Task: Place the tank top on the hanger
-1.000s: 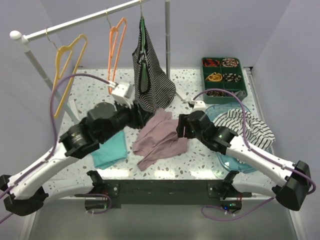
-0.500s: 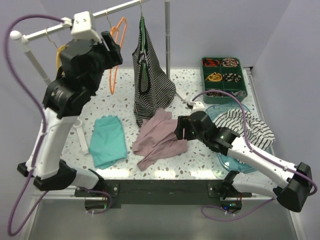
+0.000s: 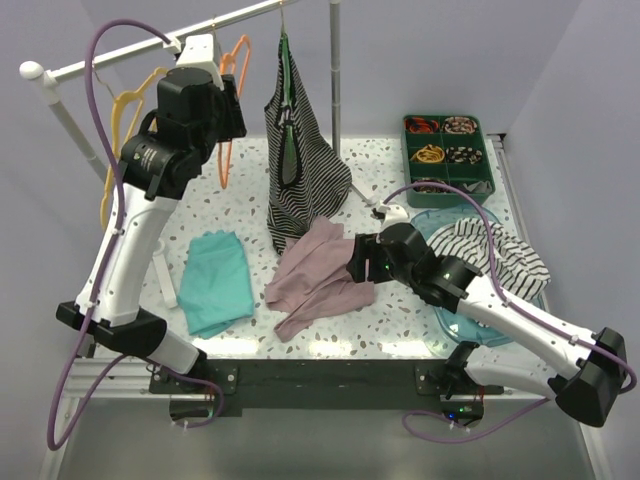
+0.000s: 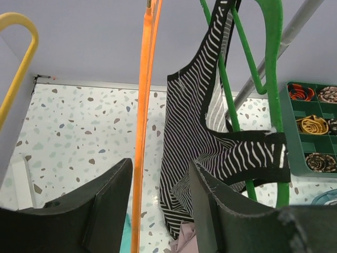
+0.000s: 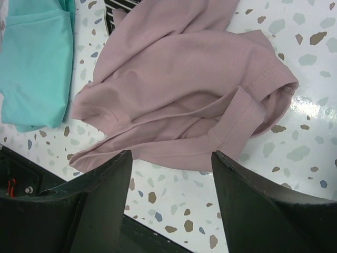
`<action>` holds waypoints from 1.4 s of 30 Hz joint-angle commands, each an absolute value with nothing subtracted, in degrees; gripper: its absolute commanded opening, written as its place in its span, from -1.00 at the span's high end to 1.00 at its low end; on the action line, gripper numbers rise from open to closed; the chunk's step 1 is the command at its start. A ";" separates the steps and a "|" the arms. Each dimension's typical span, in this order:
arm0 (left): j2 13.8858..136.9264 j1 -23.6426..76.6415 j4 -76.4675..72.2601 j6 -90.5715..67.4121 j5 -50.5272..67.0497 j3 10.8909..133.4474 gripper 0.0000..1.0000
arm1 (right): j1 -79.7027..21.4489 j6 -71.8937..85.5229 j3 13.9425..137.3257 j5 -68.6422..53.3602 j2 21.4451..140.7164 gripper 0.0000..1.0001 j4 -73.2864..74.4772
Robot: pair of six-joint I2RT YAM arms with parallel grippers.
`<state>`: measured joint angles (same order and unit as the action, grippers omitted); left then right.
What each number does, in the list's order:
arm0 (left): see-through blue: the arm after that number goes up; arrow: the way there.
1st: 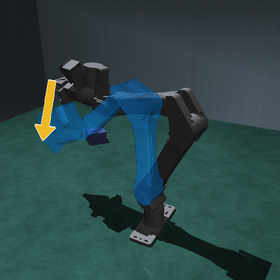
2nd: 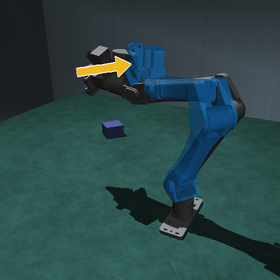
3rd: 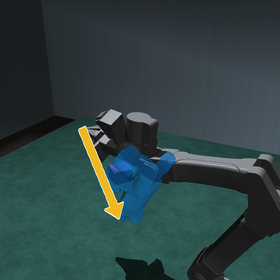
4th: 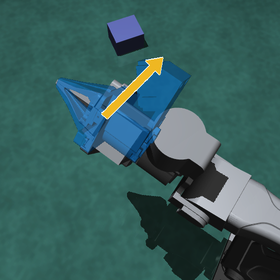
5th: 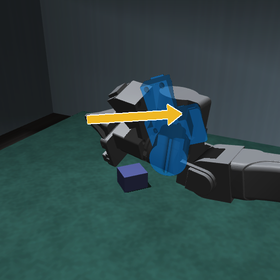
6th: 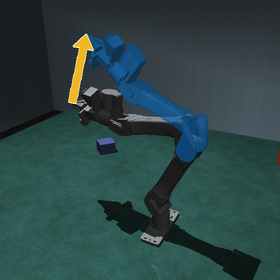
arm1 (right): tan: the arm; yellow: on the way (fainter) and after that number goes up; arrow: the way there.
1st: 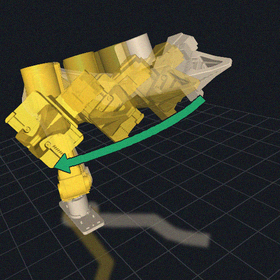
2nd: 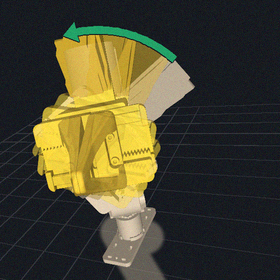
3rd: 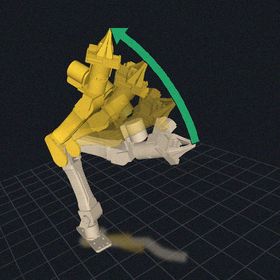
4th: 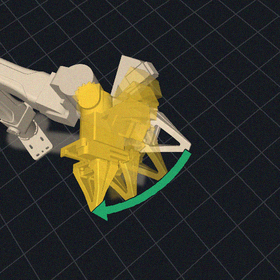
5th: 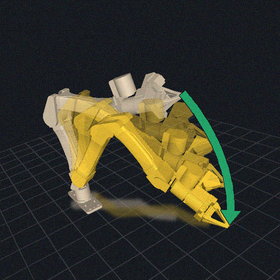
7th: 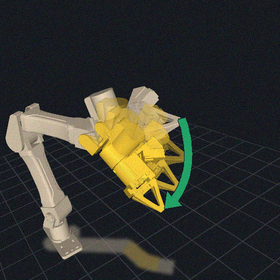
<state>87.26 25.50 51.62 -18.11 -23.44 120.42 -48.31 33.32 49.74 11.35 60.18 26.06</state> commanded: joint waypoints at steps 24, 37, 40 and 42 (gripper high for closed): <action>82.97 24.87 40.26 -7.74 -30.41 115.75 1.00 | -48.34 31.03 51.68 11.78 58.80 -0.25 26.36; 74.89 24.87 40.51 -7.82 -24.09 109.52 1.00 | -48.25 29.88 53.17 14.32 58.88 -0.28 26.89; 72.17 24.87 42.18 -9.13 -21.10 107.24 1.00 | -48.34 29.71 53.61 15.12 58.71 -0.28 27.33; 69.37 24.87 42.71 -9.49 -18.55 105.48 1.00 | -48.34 29.62 53.96 15.73 58.54 -0.28 27.68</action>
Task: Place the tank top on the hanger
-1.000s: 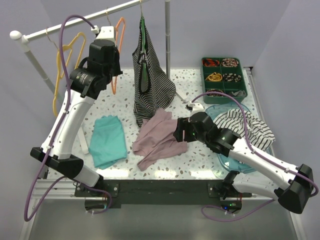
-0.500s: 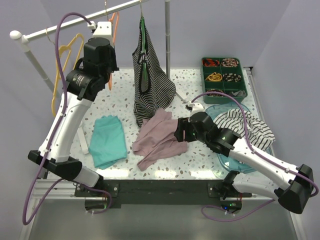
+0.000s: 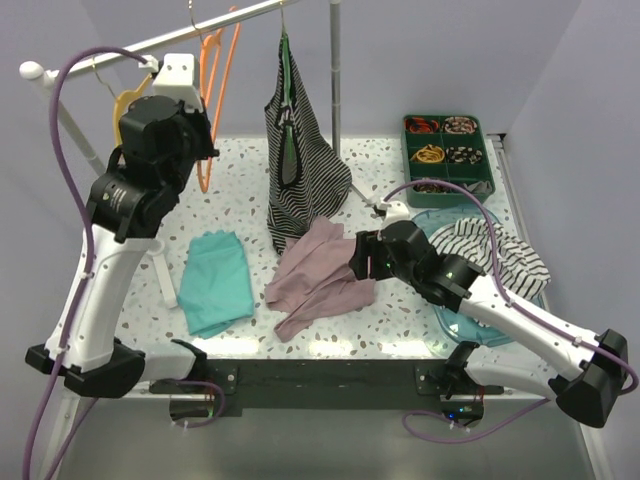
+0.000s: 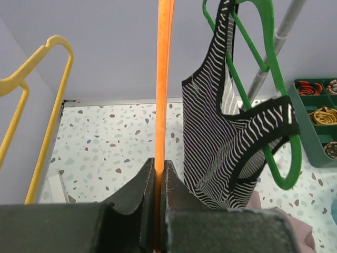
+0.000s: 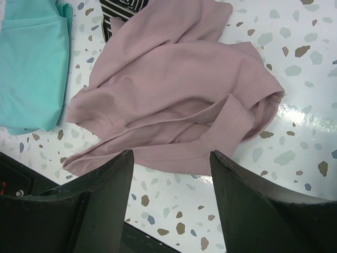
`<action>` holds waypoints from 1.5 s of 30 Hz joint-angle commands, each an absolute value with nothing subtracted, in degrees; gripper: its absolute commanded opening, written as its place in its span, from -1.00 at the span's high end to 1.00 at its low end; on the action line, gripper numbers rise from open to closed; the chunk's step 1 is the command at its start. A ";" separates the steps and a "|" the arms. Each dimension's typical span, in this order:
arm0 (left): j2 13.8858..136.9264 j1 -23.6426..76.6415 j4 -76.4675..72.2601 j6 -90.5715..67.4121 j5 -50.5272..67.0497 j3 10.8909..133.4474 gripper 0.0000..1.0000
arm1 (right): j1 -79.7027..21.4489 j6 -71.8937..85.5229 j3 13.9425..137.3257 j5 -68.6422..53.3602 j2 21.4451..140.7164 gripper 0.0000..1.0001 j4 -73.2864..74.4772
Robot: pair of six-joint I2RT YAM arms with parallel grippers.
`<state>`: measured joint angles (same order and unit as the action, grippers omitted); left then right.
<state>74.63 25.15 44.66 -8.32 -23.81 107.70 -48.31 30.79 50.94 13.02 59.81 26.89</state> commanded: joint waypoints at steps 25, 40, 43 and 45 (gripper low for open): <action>67.40 44.71 26.98 -12.04 10.49 94.40 1.00 | -48.25 37.43 47.38 31.28 43.78 -0.18 36.82; 58.02 54.14 28.38 -19.07 -12.57 65.84 1.00 | -48.25 38.15 41.83 22.68 50.77 -0.09 31.48; 53.71 54.14 32.77 -19.42 -11.61 63.29 1.00 | -48.25 36.22 43.68 22.50 55.97 -0.09 29.28; 51.86 54.14 37.50 -20.21 -12.65 63.19 1.00 | -48.25 34.55 45.96 23.29 60.89 -0.09 28.83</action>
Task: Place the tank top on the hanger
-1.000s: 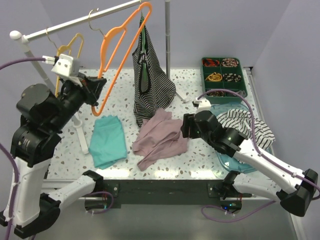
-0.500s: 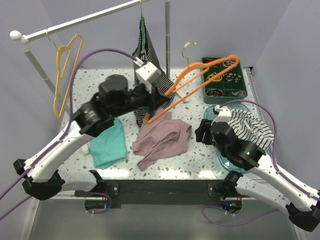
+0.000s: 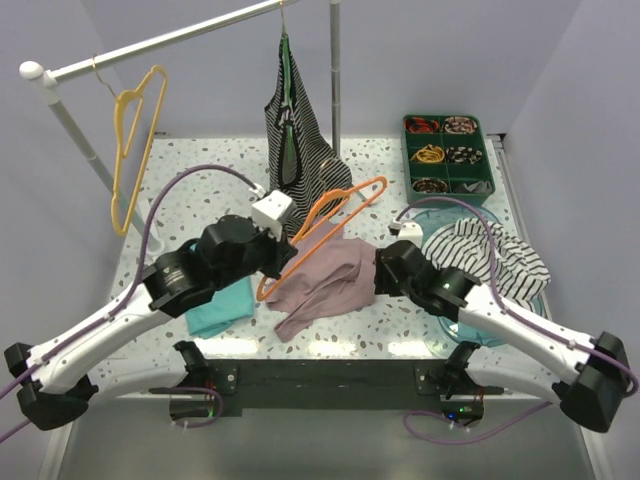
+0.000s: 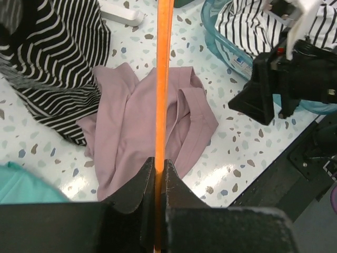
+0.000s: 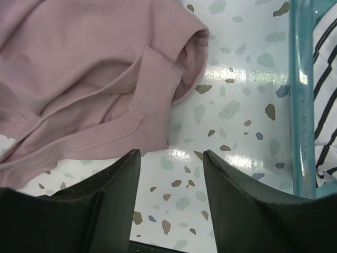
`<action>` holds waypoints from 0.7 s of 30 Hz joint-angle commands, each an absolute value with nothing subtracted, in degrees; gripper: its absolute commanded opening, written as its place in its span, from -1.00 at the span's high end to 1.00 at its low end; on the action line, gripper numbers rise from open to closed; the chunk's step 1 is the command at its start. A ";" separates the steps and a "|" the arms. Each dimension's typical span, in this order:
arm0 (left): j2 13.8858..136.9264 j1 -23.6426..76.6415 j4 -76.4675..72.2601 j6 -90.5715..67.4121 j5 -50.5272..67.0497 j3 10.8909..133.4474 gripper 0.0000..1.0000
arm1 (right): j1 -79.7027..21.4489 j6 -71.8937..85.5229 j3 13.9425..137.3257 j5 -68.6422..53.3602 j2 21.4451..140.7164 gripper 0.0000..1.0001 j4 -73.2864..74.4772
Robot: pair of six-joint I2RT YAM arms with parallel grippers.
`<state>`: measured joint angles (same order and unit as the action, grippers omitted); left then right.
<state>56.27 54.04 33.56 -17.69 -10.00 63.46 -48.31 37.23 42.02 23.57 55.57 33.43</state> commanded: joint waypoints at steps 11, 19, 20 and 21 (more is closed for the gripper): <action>47.03 54.23 52.29 -28.20 -15.47 61.61 1.00 | -48.25 30.76 54.05 25.75 79.79 -0.12 22.59; 41.23 54.14 57.48 -28.65 -10.29 60.64 1.00 | -46.50 29.36 53.97 27.08 86.13 -0.12 20.66; 41.22 54.14 58.18 -28.22 -9.50 60.47 1.00 | -46.15 29.09 53.70 26.72 86.39 -0.12 20.31; 41.22 54.14 58.44 -27.95 -7.93 60.21 1.00 | -45.79 28.66 53.61 26.54 86.74 -0.12 19.95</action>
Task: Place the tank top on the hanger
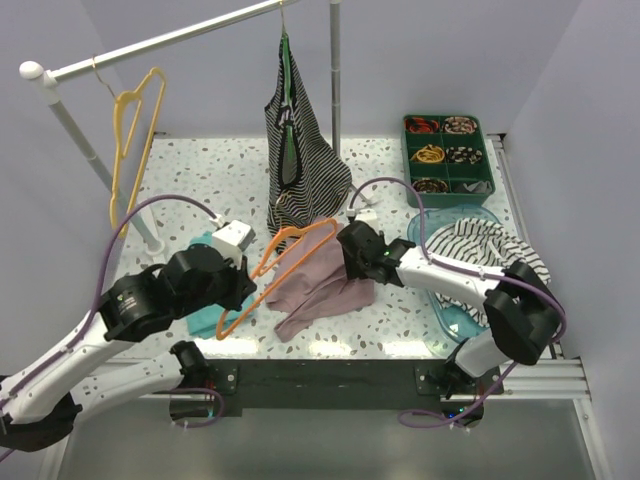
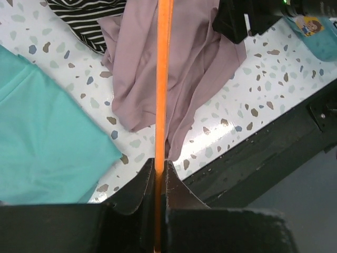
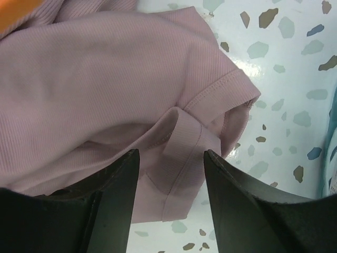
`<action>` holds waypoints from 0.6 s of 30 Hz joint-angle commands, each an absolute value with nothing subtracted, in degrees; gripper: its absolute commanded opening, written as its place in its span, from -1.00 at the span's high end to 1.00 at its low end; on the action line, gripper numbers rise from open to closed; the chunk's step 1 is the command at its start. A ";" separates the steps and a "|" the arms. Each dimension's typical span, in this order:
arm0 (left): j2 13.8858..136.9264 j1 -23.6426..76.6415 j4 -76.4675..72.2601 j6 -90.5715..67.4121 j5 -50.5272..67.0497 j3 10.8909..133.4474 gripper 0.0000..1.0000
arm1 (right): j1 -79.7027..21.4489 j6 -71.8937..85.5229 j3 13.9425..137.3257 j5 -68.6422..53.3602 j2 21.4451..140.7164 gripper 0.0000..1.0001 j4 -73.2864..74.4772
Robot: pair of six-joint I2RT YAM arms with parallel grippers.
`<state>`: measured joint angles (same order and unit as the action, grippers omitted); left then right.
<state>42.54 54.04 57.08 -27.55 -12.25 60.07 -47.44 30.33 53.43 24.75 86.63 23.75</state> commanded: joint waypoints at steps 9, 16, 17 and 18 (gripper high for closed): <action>40.70 54.14 58.98 -24.17 -0.80 58.45 1.00 | -43.68 27.60 52.74 25.49 87.36 0.03 19.07; 42.10 54.14 57.84 -22.41 1.58 57.48 1.00 | -43.33 27.86 51.59 25.05 85.87 0.57 20.30; 42.10 54.14 57.75 -22.15 1.67 57.48 1.00 | -43.33 27.95 51.42 24.96 85.35 0.63 20.56; 42.27 54.14 57.74 -21.97 2.28 57.48 1.00 | -43.33 28.04 51.33 24.96 84.38 0.68 20.91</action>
